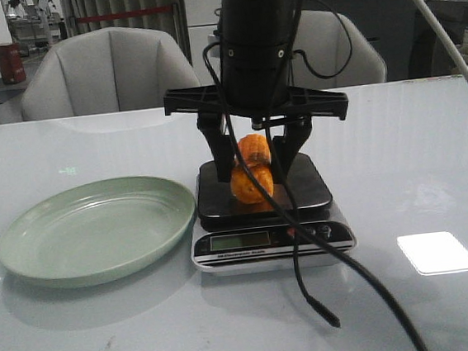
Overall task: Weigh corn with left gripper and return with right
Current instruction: 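Carry the corn with the right gripper back onto the green plate, then open the right gripper and lift it away from the plate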
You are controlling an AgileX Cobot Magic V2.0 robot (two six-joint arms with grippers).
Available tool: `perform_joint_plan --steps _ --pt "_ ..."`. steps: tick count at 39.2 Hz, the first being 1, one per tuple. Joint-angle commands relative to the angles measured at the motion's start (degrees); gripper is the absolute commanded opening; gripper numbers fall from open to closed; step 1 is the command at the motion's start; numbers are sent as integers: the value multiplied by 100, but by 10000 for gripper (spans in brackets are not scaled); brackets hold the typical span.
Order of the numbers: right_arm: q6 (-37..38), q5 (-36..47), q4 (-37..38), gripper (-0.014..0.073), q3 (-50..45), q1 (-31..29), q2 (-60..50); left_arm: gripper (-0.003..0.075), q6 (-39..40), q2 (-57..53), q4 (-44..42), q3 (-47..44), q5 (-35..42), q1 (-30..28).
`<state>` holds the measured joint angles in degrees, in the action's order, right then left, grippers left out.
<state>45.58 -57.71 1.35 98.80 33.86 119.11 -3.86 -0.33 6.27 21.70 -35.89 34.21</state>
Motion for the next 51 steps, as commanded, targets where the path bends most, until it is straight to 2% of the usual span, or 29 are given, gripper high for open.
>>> perform_joint_plan --steps 1,14,19,24,31,33,36,39,45,51 --pt "-30 251 -206 149 345 157 -340 125 2 -119 30 139 400 7" --pt "-82 1543 -575 149 436 852 -170 125 2 -119 30 139 400 7" --pt "-82 1774 -836 169 487 960 29 125 2 -119 30 139 400 7" --pt "-82 2057 -980 269 487 1034 185 125 2 -119 30 139 400 7" --pt "-82 2316 -987 468 487 1086 289 125 2 -119 30 139 400 7" --pt "-82 2308 -987 523 487 1086 291 125 2 -119 30 139 400 7" --pt "-82 2230 -987 559 487 1060 291 125 2 -119 30 139 400 7" --pt "-82 2105 -987 559 520 1009 283 125 2 -119 30 139 400 7" --pt "-122 1348 -987 559 800 846 249 125 2 -119 30 139 400 7" --pt "-921 706 -987 559 922 613 -27 125 2 -119 30 139 400 7"
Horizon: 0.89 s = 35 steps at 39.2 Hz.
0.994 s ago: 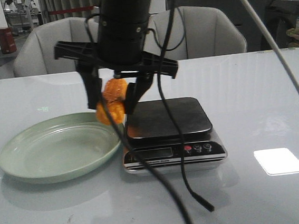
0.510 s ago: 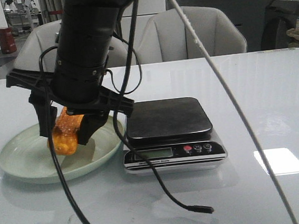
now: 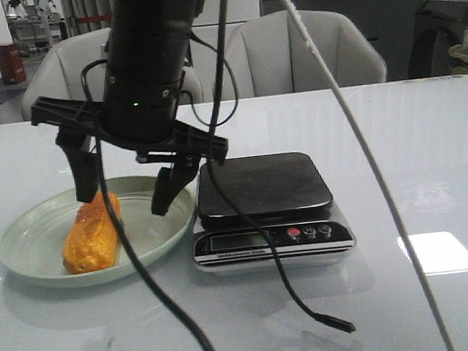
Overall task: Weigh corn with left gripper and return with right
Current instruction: 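Open the right gripper and lift it away from the plate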
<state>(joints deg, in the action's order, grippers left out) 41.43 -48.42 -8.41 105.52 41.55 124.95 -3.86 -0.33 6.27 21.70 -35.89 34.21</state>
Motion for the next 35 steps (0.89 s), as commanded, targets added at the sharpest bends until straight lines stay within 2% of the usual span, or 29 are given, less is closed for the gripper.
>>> perform_joint_plan --steps 1,11,22,27,35 --pt "-672 -355 -28 559 263 -192 -662 125 2 -119 30 139 400 7" --pt "-2664 -1545 -161 559 264 -864 -1253 125 2 -119 30 139 400 7" --pt "-4049 -2362 -177 556 236 -1652 -1733 125 2 -119 30 139 400 7" --pt "-4380 -2346 -182 556 24 -1899 -2103 125 2 -119 30 139 400 7" --pt "-4691 -1687 -182 556 -998 -2114 -3062 125 2 -119 30 139 400 7"
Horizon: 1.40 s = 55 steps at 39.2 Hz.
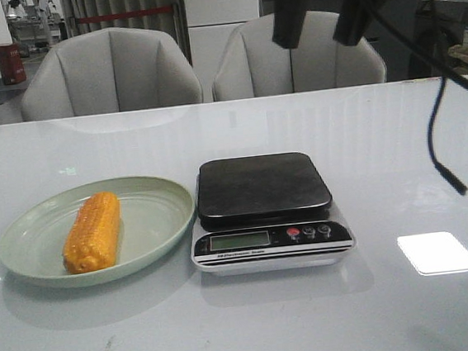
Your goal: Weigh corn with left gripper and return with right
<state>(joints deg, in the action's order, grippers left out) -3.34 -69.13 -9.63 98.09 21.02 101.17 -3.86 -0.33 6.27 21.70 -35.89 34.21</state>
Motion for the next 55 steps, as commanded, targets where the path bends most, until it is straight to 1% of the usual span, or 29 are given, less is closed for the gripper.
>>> perform_joint_plan --steps 1,3,10,26,35,47,51,55 --pt "-280 471 -60 556 -447 -61 -847 125 2 -119 30 139 400 7" --pt "-385 746 -60 556 -847 -61 -1144 125 2 -119 30 139 400 7" --pt "-396 1740 -60 556 -2031 -61 -2202 125 2 -119 30 139 400 7" --pt "-396 3839 -60 556 -4329 -61 -4388 125 2 -119 30 139 400 7" --pt "-403 4866 -60 556 -5548 -56 -5690 125 2 -119 30 139 400 7" --pt "-423 5969 -55 556 -7117 -50 -7646 125 2 -119 30 139 400 7" --pt "-423 6220 -55 556 -7552 -50 -8193 125 2 -119 30 139 400 7" --pt "-423 6241 -55 556 -7874 -50 -8529 125 2 -119 30 139 400 7"
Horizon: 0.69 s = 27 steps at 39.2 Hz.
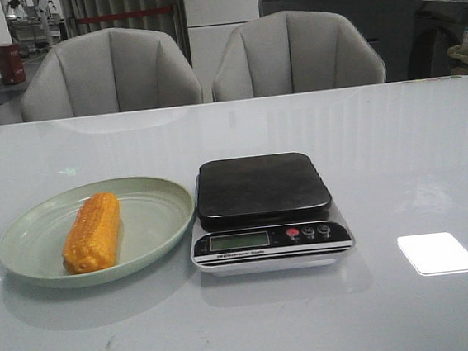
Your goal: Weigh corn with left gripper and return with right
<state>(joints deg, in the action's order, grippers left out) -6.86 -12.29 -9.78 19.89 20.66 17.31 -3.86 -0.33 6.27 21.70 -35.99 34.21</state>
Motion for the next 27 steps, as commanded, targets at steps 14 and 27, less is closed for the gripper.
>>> perform_joint_plan --steps 14,27 --pt "-71 603 -41 431 -305 -14 -255 125 2 -119 30 139 410 7" --pt "-71 559 -47 179 -305 -14 -255 125 2 -119 30 139 410 7"
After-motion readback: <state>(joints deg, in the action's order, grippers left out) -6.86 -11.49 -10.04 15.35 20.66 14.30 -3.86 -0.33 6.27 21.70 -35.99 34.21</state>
